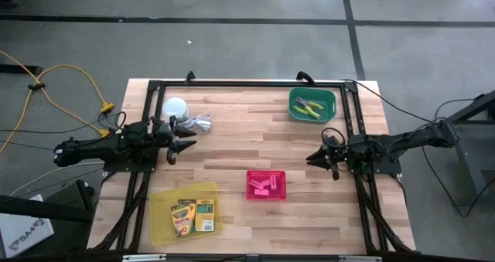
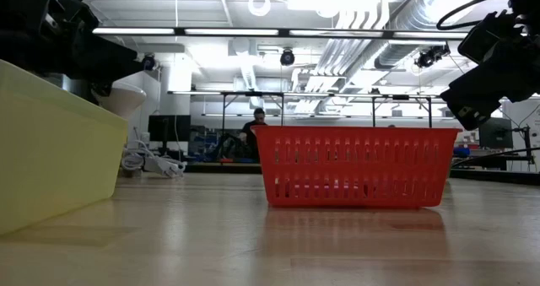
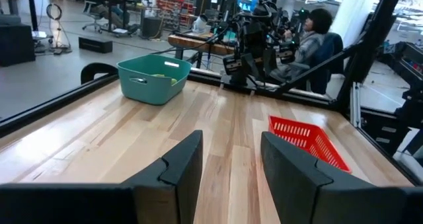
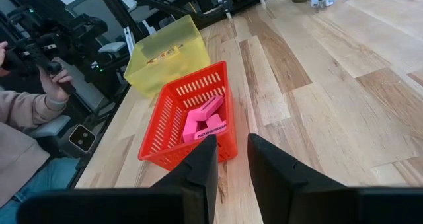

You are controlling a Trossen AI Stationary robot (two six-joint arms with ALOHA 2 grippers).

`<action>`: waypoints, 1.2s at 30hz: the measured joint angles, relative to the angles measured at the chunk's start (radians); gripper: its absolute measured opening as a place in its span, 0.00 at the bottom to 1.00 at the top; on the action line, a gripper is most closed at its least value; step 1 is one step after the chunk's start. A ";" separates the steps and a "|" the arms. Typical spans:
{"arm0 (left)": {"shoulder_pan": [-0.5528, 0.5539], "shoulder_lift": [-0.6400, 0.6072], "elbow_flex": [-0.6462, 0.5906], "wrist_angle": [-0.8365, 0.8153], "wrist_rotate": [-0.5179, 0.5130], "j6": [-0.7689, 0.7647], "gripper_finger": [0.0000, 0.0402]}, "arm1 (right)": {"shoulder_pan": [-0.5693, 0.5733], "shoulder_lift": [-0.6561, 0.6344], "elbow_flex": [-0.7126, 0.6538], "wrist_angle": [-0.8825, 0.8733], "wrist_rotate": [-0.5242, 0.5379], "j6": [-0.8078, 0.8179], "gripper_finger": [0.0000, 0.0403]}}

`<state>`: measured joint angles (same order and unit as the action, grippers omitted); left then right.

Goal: Pick & Place School Supplies
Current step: Return to Home Position

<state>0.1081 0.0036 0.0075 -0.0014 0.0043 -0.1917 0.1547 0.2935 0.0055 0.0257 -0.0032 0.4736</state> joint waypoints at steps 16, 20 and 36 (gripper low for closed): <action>0.000 0.000 0.000 0.007 -0.006 0.012 0.37 | 0.000 0.000 0.000 0.000 0.000 0.000 0.18; 0.000 0.000 0.000 0.009 -0.006 0.012 0.37 | 0.000 0.000 0.000 0.000 0.000 0.000 0.18; 0.000 0.000 0.000 0.010 -0.006 0.012 0.37 | 0.000 0.000 0.000 0.000 0.000 0.000 0.18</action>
<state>0.1081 0.0036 0.0071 0.0082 -0.0013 -0.1796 0.1550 0.2935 0.0058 0.0256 -0.0032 0.4736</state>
